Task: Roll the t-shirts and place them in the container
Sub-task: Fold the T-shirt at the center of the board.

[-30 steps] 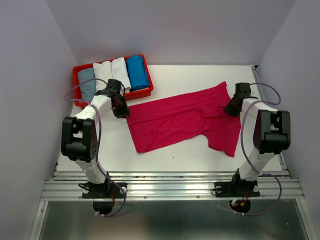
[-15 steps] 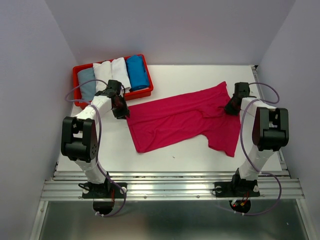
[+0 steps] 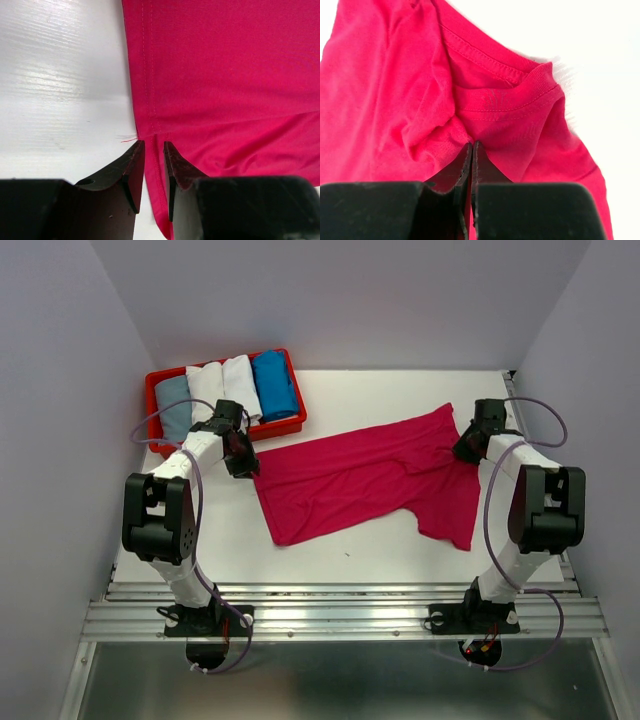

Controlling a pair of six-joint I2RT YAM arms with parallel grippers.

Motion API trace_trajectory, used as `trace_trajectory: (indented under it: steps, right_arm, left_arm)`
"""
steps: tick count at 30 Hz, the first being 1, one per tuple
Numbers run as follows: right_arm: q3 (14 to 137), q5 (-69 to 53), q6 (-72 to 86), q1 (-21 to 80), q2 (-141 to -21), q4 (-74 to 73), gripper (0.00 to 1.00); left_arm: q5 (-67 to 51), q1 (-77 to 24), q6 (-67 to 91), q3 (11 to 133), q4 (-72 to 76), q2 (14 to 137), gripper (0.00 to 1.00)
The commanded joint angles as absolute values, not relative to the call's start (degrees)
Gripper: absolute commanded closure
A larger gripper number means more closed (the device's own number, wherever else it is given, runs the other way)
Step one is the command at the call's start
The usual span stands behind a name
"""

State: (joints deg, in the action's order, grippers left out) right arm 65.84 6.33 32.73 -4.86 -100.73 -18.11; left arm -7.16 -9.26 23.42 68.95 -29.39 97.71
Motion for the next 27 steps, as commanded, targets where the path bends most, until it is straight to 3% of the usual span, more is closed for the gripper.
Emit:
trace_trajectory:
  steps: [1,5,10,23,27]
  right_arm:
    - [65.7,6.9,31.6,-5.1,-98.4,-18.8,0.98]
    - [64.7,6.8,32.1,-5.1,-98.5,-18.8,0.97]
    - [64.6,6.6,32.1,-5.1,-99.6,-18.7,0.81]
    - [64.5,6.5,31.9,-5.1,-101.2,-18.4,0.81]
    - [64.5,7.6,31.7,-5.1,-101.9,-18.3,0.67]
  left_arm:
    - [-7.6,-9.1,22.8,68.4,-28.8,96.3,0.67]
    - [-7.6,-9.1,22.6,68.3,-28.9,96.0,0.67]
    - [-7.6,-9.1,22.5,68.2,-28.8,95.9,0.67]
    - [-7.8,-9.1,22.6,68.2,-28.7,96.1,0.67]
    - [-8.0,-9.1,22.5,68.2,-28.7,96.2,0.67]
